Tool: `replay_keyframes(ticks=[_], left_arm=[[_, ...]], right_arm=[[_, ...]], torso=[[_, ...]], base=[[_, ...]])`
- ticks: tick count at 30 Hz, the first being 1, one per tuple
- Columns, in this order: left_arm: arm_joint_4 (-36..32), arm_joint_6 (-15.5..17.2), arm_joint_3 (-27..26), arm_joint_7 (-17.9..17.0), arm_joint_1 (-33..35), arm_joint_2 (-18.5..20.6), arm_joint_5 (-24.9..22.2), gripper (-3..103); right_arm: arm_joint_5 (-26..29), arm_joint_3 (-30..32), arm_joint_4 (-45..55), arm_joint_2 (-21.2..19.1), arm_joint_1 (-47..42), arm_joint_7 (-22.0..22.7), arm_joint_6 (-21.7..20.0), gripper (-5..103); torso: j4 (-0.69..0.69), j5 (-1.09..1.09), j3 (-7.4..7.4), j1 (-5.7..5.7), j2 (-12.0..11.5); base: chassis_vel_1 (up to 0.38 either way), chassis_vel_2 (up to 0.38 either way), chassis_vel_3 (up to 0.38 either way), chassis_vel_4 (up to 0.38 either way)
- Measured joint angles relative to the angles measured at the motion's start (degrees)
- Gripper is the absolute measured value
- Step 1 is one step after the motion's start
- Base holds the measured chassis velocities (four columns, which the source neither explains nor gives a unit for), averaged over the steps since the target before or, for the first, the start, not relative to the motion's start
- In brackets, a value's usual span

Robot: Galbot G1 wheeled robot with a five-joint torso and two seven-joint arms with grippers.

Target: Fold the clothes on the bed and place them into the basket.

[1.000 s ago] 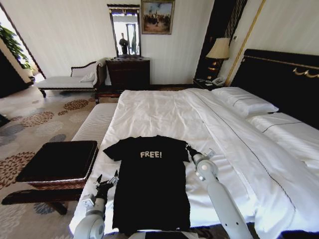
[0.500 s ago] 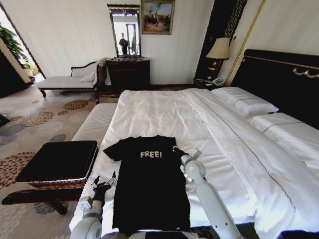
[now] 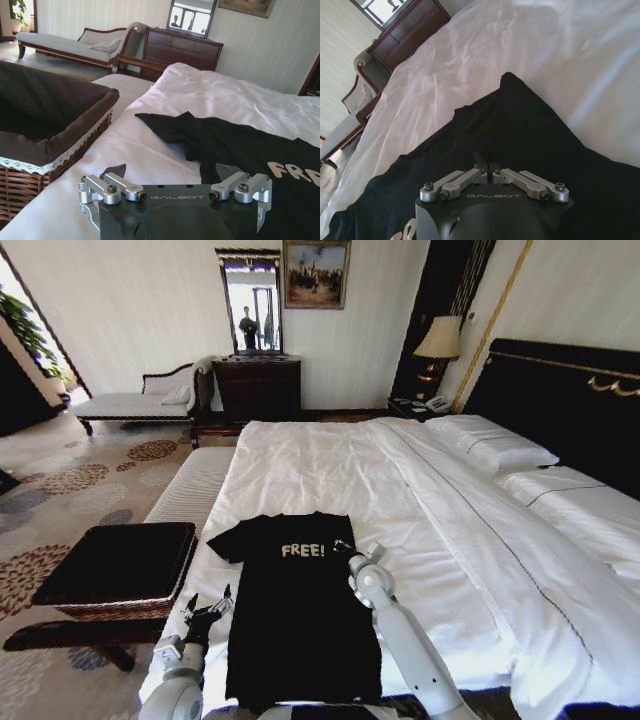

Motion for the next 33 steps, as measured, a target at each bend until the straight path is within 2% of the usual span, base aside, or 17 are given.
replay_keyframes(ticks=[3, 6, 8, 13, 14, 17, 19, 21, 22, 23, 24, 26, 28, 29, 30, 32, 33], left_arm=[[0.07, 0.00, -0.03, 0.01, 0.13, -0.05, -0.05, 100], [0.07, 0.00, -0.05, -0.02, 0.20, -0.11, -0.06, 100], [0.04, 0.01, -0.05, -0.03, 0.21, -0.12, -0.06, 100], [-0.28, 0.25, 0.06, -0.07, 0.38, 0.06, 0.03, 100], [-0.28, 0.25, 0.06, -0.07, 0.38, 0.06, 0.03, 100], [-0.70, 0.35, 0.08, -0.14, 0.43, 0.21, 0.01, 100], [-0.95, 0.41, 0.08, -0.18, 0.48, 0.30, -0.11, 100], [-1.34, 0.60, 0.09, -0.33, 0.65, 0.45, -0.46, 100], [-1.34, 0.60, 0.09, -0.33, 0.65, 0.45, -0.46, 100], [-1.79, 0.79, 0.38, -0.37, 1.45, 0.56, -0.77, 100], [-1.79, 0.79, 0.38, -0.37, 1.45, 0.56, -0.77, 100], [-2.38, 0.79, 0.99, -0.37, 3.26, 0.61, -1.15, 100], [-3.17, 0.69, 1.49, -0.34, 5.37, 0.68, -1.68, 100], [-4.06, 0.58, 1.89, -0.18, 7.28, 0.83, -2.14, 100], [-4.06, 0.58, 1.89, -0.18, 7.28, 0.83, -2.14, 100], [-5.95, 0.07, 2.51, 0.48, 11.66, 1.85, -2.54, 103], [-6.60, -0.38, 2.61, 0.82, 13.69, 2.49, -2.50, 101]], right_arm=[[-0.31, -0.45, -0.42, -0.05, 0.08, -0.18, -0.03, -3], [-0.54, -0.86, -0.60, 0.18, 0.05, -0.30, -0.04, 12], [-0.54, -0.94, -0.50, 0.24, -0.06, -0.29, -0.04, 12], [-0.71, -1.87, 3.39, -0.12, -2.06, -0.58, -0.63, 33], [-0.71, -1.87, 3.39, -0.12, -2.06, -0.58, -0.63, 33], [-0.80, -1.70, 6.41, -0.44, -3.78, -0.64, -0.79, 50], [-0.79, -1.29, 7.29, -0.53, -4.34, -0.64, -0.80, 50], [-0.80, -0.37, 8.97, -0.90, -5.42, -0.63, -0.80, 61], [-0.80, -0.37, 8.97, -0.90, -5.42, -0.63, -0.80, 61], [-0.94, 0.68, 10.43, -1.31, -6.77, -0.63, -0.80, 71], [-0.94, 0.68, 10.43, -1.31, -6.77, -0.63, -0.80, 71], [-1.71, 1.61, 11.30, -1.74, -8.36, -0.64, -0.71, 82], [-2.34, 2.23, 11.63, -1.91, -9.60, -0.68, -0.58, 82], [-2.58, 2.57, 11.81, -1.99, -10.25, -0.70, -0.55, 93], [-2.58, 2.57, 11.81, -1.99, -10.25, -0.70, -0.55, 93], [-3.18, 3.04, 11.92, -2.10, -11.10, -0.71, -0.49, 99], [-3.29, 3.14, 11.93, -2.14, -11.17, -0.68, -0.49, 99]], torso=[[0.00, 0.00, 0.00, 0.00, 0.00], [0.00, 0.00, 0.00, 0.00, 0.00], [0.01, 0.00, 0.00, 0.00, 0.00], [0.00, 0.00, 0.00, 0.01, 0.00], [0.00, 0.00, 0.00, 0.01, 0.00], [0.00, 0.00, 0.00, 0.01, 0.00], [0.00, 0.01, 0.00, 0.01, 0.00], [0.00, 0.00, -0.01, 0.01, 0.00], [0.00, 0.00, -0.01, 0.01, 0.00], [0.00, 0.01, -0.01, 0.01, 0.00], [0.00, 0.01, -0.01, 0.01, 0.00], [0.00, 0.00, -0.01, 0.01, 0.00], [0.00, 0.01, 0.00, 0.01, 0.00], [0.00, 0.01, -0.01, 0.01, 0.00], [0.00, 0.01, -0.01, 0.01, 0.00], [0.00, 0.02, -0.01, 0.01, 0.00], [0.00, 0.01, -0.01, 0.00, 0.01]], base=[[0.000, 0.000, 0.000, 0.000], [0.000, 0.000, 0.000, 0.000], [0.000, 0.000, 0.000, 0.000], [0.000, 0.000, 0.000, 0.000], [0.000, 0.000, 0.000, 0.000], [0.000, 0.000, 0.000, 0.000], [0.000, 0.000, 0.000, 0.000], [0.000, 0.000, 0.000, 0.000], [0.000, 0.000, 0.000, 0.000], [0.000, 0.000, 0.000, 0.000], [0.000, 0.000, 0.000, 0.000], [0.000, 0.000, 0.000, 0.000], [0.000, 0.000, 0.000, 0.000], [0.000, 0.000, 0.000, 0.000], [0.000, 0.000, 0.000, 0.000], [0.000, 0.000, 0.000, 0.000], [0.000, 0.000, 0.000, 0.000]])
